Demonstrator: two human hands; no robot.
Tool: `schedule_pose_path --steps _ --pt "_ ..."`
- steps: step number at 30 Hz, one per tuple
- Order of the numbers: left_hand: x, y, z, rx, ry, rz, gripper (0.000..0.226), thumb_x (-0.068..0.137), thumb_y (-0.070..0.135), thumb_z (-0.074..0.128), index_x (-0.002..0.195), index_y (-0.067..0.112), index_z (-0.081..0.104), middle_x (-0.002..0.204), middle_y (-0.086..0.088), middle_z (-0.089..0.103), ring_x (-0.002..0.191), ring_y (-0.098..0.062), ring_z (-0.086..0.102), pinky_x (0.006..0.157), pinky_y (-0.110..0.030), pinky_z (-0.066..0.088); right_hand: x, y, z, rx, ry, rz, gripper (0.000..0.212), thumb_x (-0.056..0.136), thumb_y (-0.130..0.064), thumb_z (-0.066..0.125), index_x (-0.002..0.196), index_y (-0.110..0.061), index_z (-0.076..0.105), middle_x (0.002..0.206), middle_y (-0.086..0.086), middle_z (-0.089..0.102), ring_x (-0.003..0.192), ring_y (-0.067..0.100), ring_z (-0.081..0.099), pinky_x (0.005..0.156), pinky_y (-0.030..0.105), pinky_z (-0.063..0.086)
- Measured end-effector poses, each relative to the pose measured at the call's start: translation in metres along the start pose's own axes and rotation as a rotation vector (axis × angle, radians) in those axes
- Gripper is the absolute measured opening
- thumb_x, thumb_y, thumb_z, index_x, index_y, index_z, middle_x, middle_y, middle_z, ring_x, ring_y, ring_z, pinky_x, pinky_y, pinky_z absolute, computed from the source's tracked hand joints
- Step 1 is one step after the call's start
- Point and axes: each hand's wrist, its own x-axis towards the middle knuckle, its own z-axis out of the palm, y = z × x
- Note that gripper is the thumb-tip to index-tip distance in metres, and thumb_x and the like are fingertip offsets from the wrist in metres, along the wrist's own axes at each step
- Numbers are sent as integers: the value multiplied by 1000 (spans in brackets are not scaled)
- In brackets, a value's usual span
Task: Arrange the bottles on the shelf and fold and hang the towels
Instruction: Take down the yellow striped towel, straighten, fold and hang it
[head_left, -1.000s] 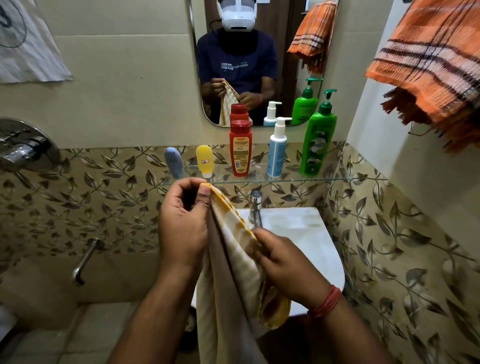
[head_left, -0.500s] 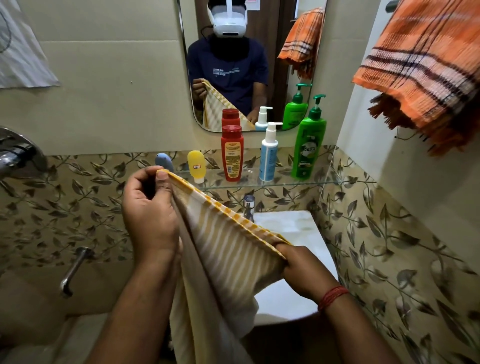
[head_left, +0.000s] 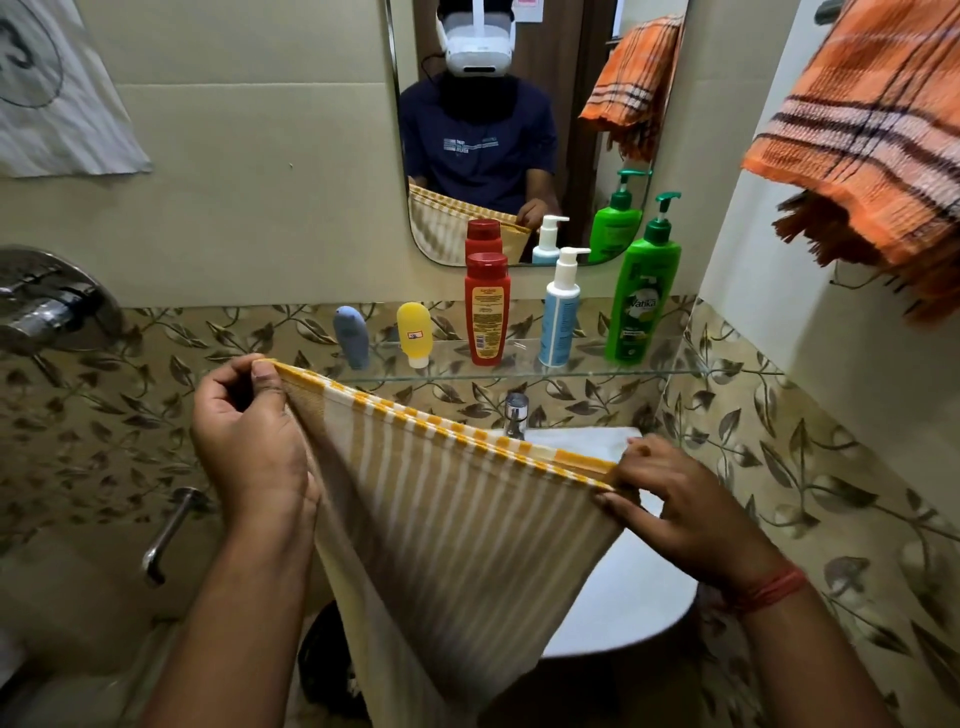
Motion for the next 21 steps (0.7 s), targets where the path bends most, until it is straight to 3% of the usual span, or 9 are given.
schedule_pose_path --steps 3,6,9,10,12,16,19,21 --pt "4 -7 -2 21 9 -13 20 97 11 61 89 28 60 90 11 64 78 5 61 74 -11 49 7 1 -15 -90 14 26 32 90 -50 54 75 -23 62 76 -15 54 90 14 46 74 21 36" --pt "4 -14 -2 31 -1 -36 19 97 11 61 88 28 61 90 9 64 81 0 61 81 -18 53 15 -1 -28 -79 14 81 40 89 -54 51 79 -18 66 76 -9 60 81 12 51 69 18 39" --pt "6 -20 -1 31 -20 -77 13 97 15 62 91 26 62 92 5 65 87 -9 62 88 -28 54 23 -6 -34 -15 127 137 17 88 -33 70 84 -16 69 77 -6 61 73 7 56 62 23 45" --pt "6 -21 0 25 -24 -88 13 97 15 62 91 27 62 92 5 65 88 -10 63 86 -28 55 25 -7 -35 21 167 154 7 86 -21 74 86 -15 69 79 -7 61 74 7 56 62 19 44" --pt "6 -21 1 19 -21 -94 14 98 15 62 91 28 61 92 7 65 85 -6 62 79 -20 54 28 -8 -34 100 224 206 12 83 -6 75 88 -15 70 83 -9 60 78 6 55 64 14 42" --pt "5 -24 3 17 -19 -106 13 99 15 61 93 26 60 90 8 64 79 -1 61 64 -10 49 33 -10 -35 353 342 318 22 81 2 73 87 -19 69 96 1 56 87 2 56 75 13 46" --pt "4 -25 3 34 -43 -91 17 99 15 61 90 30 60 90 9 64 80 -1 61 66 -11 49 34 -9 -38 393 372 385 22 80 -1 75 81 -21 67 104 3 56 95 2 56 82 20 50" --pt "2 -26 3 53 -80 -76 19 98 14 61 90 31 60 90 11 64 80 1 61 69 -12 49 34 -5 -43 368 334 434 21 79 -1 77 78 -20 66 101 1 64 94 11 61 82 31 52"
